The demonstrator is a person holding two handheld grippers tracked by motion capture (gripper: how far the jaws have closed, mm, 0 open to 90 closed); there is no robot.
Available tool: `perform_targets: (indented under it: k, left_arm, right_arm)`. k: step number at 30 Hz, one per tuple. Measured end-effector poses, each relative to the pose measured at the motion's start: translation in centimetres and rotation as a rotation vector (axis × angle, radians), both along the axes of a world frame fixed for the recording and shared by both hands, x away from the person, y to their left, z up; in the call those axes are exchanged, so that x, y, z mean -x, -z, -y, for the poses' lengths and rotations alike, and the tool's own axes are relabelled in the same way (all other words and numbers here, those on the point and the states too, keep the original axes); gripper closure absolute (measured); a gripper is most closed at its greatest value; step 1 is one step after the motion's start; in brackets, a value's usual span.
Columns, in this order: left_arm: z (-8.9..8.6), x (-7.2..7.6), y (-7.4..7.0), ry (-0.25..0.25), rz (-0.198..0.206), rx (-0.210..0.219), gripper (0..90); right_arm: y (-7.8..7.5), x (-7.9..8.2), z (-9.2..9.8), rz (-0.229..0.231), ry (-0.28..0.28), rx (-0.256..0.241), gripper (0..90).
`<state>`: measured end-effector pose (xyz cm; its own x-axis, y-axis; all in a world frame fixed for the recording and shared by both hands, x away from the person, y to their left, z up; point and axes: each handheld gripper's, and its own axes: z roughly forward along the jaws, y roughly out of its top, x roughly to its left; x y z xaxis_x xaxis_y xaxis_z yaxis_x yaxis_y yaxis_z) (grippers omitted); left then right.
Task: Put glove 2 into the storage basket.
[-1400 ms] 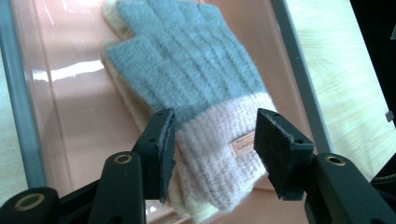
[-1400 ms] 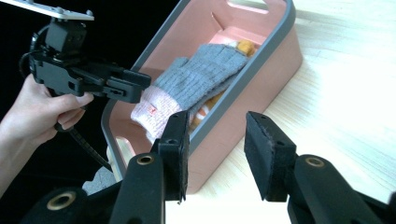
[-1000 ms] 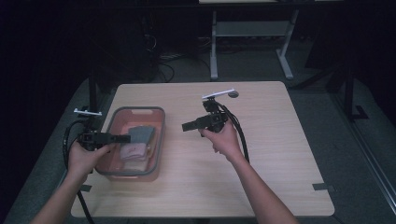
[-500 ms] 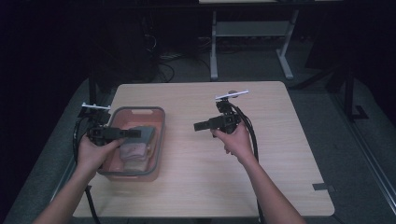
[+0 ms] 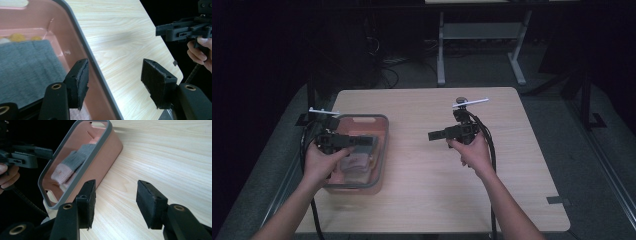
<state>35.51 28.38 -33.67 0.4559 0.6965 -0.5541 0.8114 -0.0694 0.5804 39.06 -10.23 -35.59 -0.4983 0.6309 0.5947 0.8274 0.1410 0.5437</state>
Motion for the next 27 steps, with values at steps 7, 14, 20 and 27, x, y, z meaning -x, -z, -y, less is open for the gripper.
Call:
perform_targets:
  k: [7,14,20,27]
  left_arm:
    - [1.2,-0.1,-0.2,0.025,0.009,0.006,37.8]
    - [2.3,-0.1,-0.3,0.051,0.025,0.012,36.6]
    - [3.1,-0.2,-0.3,0.067,0.029,0.017,35.4]
    - [4.1,-0.1,-0.5,0.086,0.034,0.019,35.0]
  right_arm:
    - [0.1,0.2,1.1,0.006,0.019,0.005,48.2]
    - [0.0,0.4,2.0,0.007,0.033,0.011,46.1]
    - [0.1,0.6,2.6,0.005,0.046,0.017,45.0]
    - [0.1,0.7,3.2,0.013,0.053,0.027,43.2]
